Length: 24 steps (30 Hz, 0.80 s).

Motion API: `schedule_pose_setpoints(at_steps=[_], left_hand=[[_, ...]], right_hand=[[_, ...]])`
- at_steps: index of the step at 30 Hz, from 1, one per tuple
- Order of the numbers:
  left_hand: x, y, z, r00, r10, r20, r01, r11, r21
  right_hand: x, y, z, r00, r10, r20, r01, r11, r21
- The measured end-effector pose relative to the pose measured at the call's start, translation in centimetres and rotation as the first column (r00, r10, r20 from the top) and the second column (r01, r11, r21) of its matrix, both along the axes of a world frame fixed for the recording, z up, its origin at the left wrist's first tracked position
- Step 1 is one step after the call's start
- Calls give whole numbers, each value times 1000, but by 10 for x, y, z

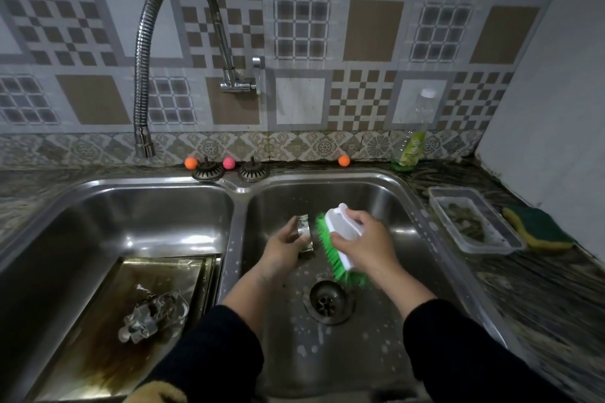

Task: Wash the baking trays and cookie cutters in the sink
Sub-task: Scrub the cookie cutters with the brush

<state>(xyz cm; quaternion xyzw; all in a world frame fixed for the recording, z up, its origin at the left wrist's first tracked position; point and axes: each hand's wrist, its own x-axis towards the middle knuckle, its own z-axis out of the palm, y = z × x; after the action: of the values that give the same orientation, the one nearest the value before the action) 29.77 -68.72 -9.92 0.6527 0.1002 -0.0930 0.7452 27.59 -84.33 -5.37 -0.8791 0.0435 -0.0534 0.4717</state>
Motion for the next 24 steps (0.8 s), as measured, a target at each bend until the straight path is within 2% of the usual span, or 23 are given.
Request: schedule_pose_setpoints(at_steps=[2,4,6,9,13,15,17,19,22,24], left_hand=[[-4,-2,6,997,0,-80,-16,979,-205],[-3,-3,10,994,4,-109,-36,953,-301],[0,-3,12,995,10,-102,-38,963,-268],[0,0,11,996,-8,-87,-14,969,-246],[-6,-8,10,995,-101,-2,97,964,-248],[-3,-10,12,998,-53,38,60,979,-197],[0,-8,12,998,50,45,-41,985,-169],[-2,-8,9,996,81,26,-76,986,-150],[-14,-25,8,999,41,11,-39,987,-157],[-15,-30,12,996,94,-10,-93,970,-225]], right_hand=[[3,-3,3,1000,-21,-12,22,999,45],[0,-2,2,999,43,-22,-42,999,7],[-5,-1,-1,994,104,-29,-106,992,-66],[-8,-5,1,994,109,1,-108,988,-111],[-4,1,8,988,144,57,-128,966,-224],[-6,4,7,987,152,59,-131,953,-273],[-12,5,3,982,189,21,-176,942,-286],[-18,5,1,977,213,5,-205,944,-260],[-12,4,5,990,124,60,-108,969,-222],[-13,7,6,993,100,66,-84,972,-218]])
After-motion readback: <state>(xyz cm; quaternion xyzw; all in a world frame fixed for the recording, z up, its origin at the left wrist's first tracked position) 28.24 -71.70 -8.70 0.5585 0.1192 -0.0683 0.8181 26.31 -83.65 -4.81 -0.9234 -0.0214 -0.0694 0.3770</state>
